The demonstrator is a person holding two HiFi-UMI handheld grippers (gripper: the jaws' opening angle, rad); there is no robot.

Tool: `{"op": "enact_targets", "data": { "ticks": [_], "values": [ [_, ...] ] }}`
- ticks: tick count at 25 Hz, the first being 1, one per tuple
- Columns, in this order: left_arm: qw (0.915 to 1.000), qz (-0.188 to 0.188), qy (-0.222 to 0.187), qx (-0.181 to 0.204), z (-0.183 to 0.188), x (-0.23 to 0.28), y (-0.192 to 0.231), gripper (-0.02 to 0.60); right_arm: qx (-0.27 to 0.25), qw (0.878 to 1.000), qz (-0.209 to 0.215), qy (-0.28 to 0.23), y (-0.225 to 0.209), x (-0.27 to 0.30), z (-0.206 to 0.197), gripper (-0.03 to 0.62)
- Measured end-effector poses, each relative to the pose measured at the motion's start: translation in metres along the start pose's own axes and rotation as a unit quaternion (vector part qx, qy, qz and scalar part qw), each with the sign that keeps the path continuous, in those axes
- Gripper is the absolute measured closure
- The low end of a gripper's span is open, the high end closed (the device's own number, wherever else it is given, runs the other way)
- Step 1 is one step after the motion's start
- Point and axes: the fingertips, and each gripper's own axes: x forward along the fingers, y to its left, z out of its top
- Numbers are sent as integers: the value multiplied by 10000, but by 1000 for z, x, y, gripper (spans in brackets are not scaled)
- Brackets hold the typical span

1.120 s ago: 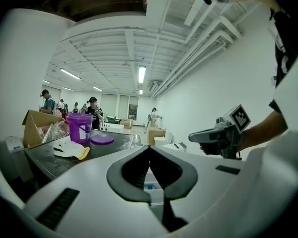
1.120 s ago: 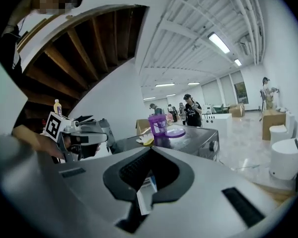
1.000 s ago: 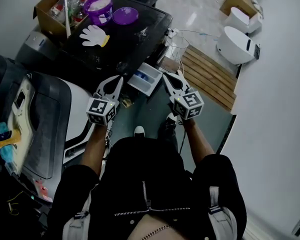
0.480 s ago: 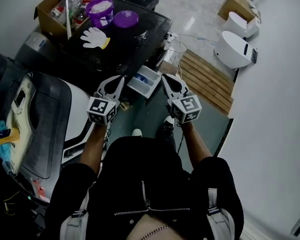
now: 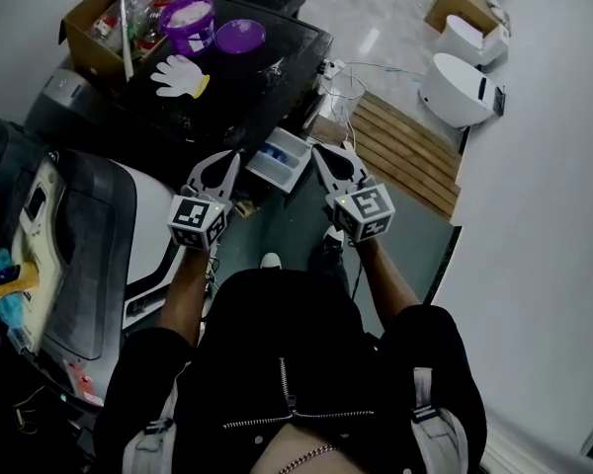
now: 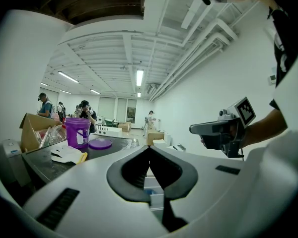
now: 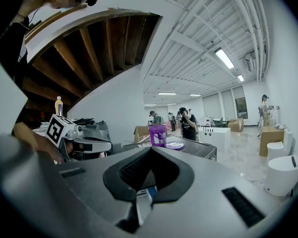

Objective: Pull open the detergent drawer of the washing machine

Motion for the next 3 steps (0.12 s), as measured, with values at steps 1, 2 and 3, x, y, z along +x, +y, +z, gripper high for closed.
{"op": "enact_targets", "data": {
  "ticks": [1, 2, 3],
  "values": [
    [10000, 5, 6, -6, 0, 1, -1, 563, 3, 10000, 5, -6, -1, -1, 1, 589],
    [10000, 9, 11, -12, 0, 1, -1, 563, 6, 10000, 8, -11, -2, -1, 1, 589],
    [10000, 13, 16, -17, 0, 2, -2, 563, 11, 10000, 10, -16, -3, -2, 2, 589]
  ]
}}
